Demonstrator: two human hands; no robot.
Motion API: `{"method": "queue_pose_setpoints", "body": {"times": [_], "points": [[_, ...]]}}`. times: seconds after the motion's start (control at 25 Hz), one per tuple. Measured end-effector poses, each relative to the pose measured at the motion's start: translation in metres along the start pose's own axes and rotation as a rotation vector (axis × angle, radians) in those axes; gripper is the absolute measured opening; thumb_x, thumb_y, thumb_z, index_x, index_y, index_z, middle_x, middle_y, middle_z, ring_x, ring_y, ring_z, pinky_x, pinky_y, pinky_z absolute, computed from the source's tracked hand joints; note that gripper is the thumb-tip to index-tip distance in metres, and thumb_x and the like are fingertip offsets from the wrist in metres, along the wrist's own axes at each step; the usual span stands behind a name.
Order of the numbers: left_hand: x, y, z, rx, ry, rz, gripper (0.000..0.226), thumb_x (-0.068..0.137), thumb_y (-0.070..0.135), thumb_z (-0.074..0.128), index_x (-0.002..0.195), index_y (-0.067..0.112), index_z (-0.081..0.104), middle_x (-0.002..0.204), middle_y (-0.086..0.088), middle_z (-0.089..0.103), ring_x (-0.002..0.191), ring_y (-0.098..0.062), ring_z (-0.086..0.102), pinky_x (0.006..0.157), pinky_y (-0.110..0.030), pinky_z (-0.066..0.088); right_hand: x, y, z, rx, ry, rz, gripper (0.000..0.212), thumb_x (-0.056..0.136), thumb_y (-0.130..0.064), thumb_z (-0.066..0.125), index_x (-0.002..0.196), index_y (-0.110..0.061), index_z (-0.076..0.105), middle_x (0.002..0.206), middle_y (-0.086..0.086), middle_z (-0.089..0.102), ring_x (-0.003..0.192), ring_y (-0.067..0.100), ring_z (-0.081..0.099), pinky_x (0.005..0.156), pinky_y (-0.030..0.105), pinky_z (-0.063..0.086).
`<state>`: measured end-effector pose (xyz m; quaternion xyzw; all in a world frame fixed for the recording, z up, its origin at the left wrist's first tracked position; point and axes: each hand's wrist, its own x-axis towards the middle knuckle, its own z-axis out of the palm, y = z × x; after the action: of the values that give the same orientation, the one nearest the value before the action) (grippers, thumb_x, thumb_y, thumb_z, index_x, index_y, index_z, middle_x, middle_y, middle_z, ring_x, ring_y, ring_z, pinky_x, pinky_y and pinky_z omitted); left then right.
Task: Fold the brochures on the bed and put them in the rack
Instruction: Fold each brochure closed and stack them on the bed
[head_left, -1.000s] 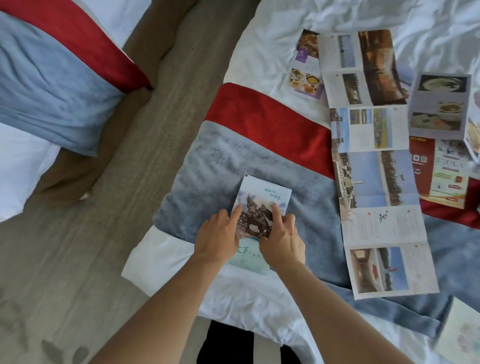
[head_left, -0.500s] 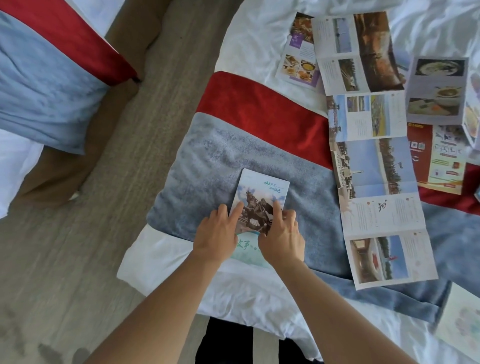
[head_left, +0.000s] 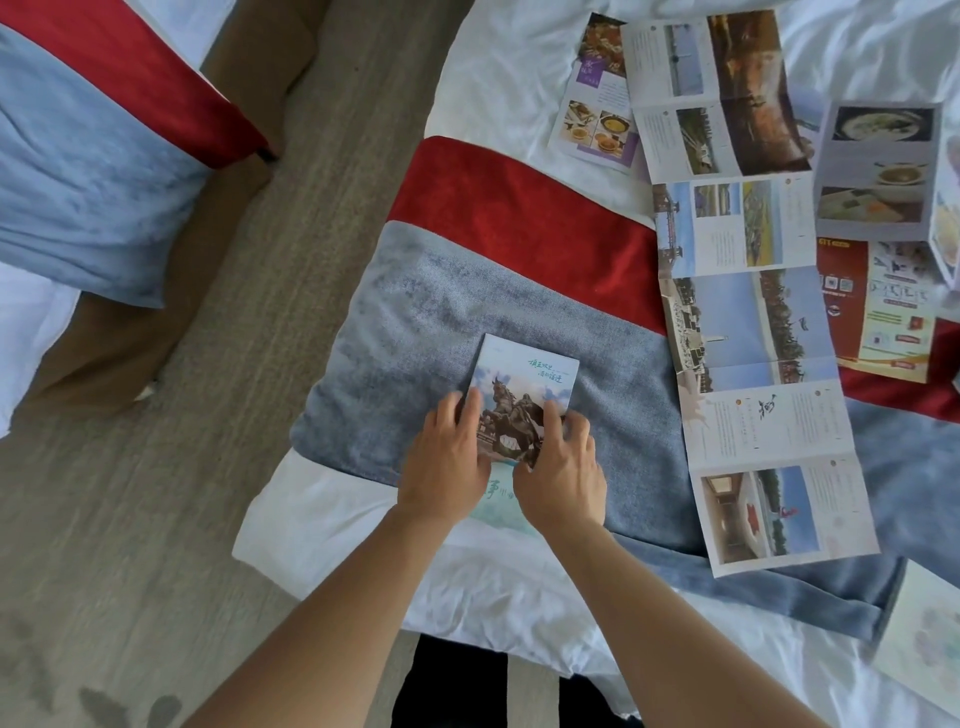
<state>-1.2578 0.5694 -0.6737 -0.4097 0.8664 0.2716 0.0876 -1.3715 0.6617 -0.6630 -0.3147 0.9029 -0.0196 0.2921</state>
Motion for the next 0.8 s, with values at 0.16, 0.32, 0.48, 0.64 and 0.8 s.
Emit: {"method": "queue_pose_setpoints", "body": {"times": [0.16,0.32,0.48,0.64,0.8], "points": [[0.006,0.004,0.007,0.261,-0.083,0.110,0.084,0.087,0.024,0.065,0.155,0.022,0.016,0.162,-0.015,0.008,0.136,-0.031,0.031,0.099,-0.041,0.044,0.001,-0.002,0.006,-0.141,-0.005,-0.039,0.086,0.085,-0.029,0.067,0.155,-0.026,0.017,0.165,0.009,-0.001,0.130,0.031,0.040,0.094,0.041,0.048],[0.014,0.003,0.014,0.351,-0.121,0.105,0.081,0.089,0.024,0.060,0.156,0.024,0.013,0.163,-0.016,0.004,0.135,-0.032,0.030,0.099,-0.042,0.040,0.010,-0.001,0.012,-0.188,-0.027,-0.051,0.086,0.086,-0.029,0.065,0.156,-0.024,0.016,0.167,0.005,-0.004,0.130,0.030,0.038,0.097,0.041,0.044],[0.021,0.004,0.019,0.372,-0.140,0.089,0.079,0.088,0.023,0.059,0.155,0.024,0.016,0.162,-0.016,0.006,0.134,-0.033,0.030,0.098,-0.043,0.039,0.016,-0.001,0.014,-0.189,-0.034,-0.046,0.085,0.081,-0.024,0.064,0.154,-0.024,0.021,0.166,0.006,0.001,0.125,0.031,0.039,0.095,0.040,0.043],[0.023,0.006,0.013,0.348,-0.145,0.097,0.084,0.084,0.024,0.066,0.153,0.025,0.020,0.161,-0.016,0.009,0.135,-0.033,0.030,0.101,-0.043,0.039,0.018,0.001,0.007,-0.170,-0.042,-0.061,0.084,0.083,-0.026,0.067,0.153,-0.024,0.022,0.166,0.005,0.002,0.126,0.030,0.039,0.097,0.040,0.043],[0.023,0.024,-0.001,0.266,-0.063,0.120,0.070,0.082,0.035,0.066,0.144,0.021,0.037,0.160,-0.014,0.018,0.146,-0.032,0.019,0.106,-0.043,0.035,0.014,0.015,-0.012,-0.072,-0.020,-0.101,0.072,0.087,-0.026,0.067,0.148,-0.023,0.030,0.163,0.005,0.014,0.129,0.029,0.043,0.100,0.039,0.043]]}}
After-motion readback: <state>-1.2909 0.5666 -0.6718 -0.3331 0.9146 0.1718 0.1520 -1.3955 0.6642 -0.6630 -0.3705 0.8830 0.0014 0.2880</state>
